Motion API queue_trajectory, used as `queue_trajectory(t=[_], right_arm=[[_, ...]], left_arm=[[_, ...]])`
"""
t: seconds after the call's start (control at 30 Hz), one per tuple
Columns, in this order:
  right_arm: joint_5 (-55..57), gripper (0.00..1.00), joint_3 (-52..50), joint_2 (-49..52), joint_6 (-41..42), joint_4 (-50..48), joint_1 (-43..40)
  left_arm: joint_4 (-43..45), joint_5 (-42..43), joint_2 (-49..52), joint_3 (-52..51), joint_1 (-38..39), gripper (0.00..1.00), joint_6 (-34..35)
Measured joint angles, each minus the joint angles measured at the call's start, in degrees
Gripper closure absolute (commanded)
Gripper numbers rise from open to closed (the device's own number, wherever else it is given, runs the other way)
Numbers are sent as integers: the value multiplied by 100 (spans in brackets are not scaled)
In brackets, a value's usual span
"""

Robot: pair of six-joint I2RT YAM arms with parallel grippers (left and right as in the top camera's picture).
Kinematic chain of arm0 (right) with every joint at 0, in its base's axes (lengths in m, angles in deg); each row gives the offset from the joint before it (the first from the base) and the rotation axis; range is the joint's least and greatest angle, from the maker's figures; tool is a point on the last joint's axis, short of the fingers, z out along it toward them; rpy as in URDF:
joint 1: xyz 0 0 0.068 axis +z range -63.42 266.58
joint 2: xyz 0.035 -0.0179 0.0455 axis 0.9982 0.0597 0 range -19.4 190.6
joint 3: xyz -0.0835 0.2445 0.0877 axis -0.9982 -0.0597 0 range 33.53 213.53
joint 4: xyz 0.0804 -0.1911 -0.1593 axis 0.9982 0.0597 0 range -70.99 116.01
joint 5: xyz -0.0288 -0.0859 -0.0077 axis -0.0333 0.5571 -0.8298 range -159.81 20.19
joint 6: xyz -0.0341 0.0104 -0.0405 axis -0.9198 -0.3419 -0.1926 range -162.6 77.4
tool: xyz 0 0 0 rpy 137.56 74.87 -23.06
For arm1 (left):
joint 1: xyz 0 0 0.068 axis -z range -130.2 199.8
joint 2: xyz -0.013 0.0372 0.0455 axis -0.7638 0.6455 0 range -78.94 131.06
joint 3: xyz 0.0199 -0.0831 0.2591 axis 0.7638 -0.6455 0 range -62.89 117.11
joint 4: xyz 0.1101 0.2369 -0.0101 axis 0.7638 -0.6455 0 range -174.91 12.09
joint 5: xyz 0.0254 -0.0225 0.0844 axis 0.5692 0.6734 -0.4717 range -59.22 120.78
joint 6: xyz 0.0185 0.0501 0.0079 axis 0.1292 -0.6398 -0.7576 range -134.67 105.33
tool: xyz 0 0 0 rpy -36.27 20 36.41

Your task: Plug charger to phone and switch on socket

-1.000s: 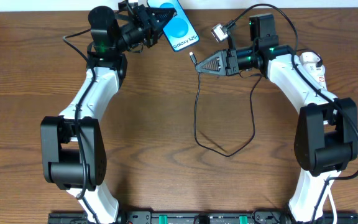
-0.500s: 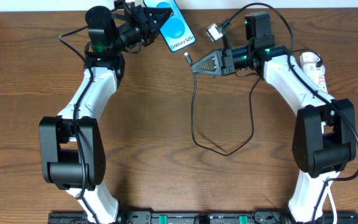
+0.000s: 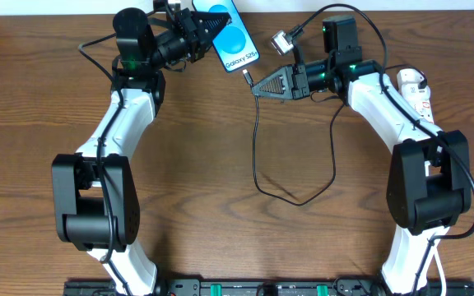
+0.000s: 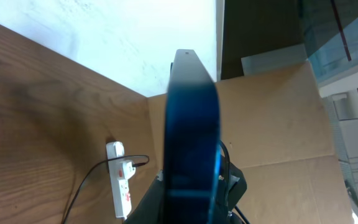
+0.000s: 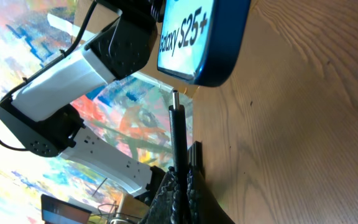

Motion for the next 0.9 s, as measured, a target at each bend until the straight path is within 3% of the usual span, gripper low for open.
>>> queue_trajectory(t=[0.9], right_arm=[[-22, 99, 0, 0, 192, -286, -55]], left_arm=[[4, 131, 0, 0, -4, 93, 0]])
